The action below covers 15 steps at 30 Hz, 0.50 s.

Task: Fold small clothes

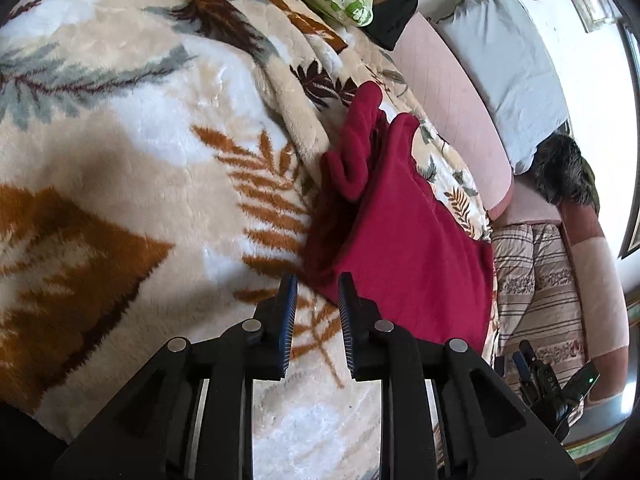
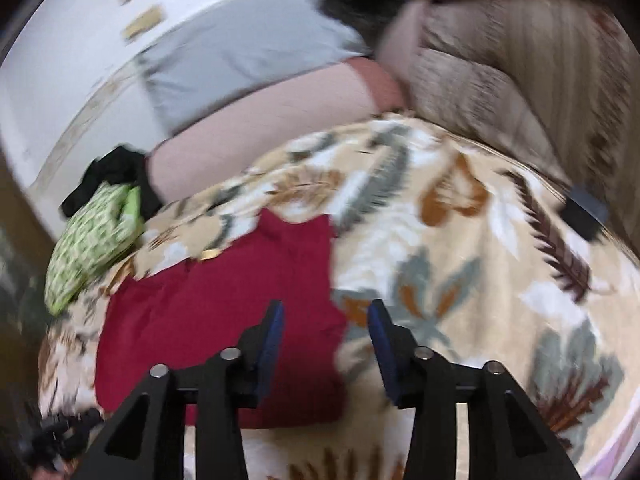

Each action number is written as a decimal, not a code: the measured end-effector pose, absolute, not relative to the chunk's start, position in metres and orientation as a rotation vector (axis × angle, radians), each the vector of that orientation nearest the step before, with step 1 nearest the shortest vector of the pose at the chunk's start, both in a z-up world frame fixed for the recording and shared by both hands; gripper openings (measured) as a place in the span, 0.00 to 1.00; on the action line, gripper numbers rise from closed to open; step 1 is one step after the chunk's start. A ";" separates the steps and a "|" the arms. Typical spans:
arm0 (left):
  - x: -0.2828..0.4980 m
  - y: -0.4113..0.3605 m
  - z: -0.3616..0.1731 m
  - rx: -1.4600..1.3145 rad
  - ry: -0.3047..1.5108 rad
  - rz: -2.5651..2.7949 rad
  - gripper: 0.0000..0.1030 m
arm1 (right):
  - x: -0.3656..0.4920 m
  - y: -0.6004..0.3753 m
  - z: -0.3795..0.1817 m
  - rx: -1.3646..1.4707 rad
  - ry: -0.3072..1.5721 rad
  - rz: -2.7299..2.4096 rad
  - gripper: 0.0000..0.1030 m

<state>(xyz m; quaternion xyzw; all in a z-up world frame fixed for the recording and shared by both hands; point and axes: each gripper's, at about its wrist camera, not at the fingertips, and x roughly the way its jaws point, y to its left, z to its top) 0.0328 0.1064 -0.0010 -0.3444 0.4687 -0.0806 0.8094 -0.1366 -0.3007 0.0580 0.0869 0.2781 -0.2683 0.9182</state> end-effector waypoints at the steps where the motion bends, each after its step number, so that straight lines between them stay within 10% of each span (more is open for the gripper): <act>1: 0.035 0.105 -0.004 -0.735 1.011 -0.177 0.19 | -0.130 -0.294 0.054 0.157 0.589 -0.526 0.41; 8: 0.056 0.093 -0.014 -0.757 0.967 -0.222 0.66 | -0.107 -0.271 0.034 0.104 0.630 -0.439 0.41; 15: 0.075 0.076 -0.020 -0.739 0.920 -0.231 0.68 | -0.082 -0.248 0.027 0.033 0.670 -0.337 0.41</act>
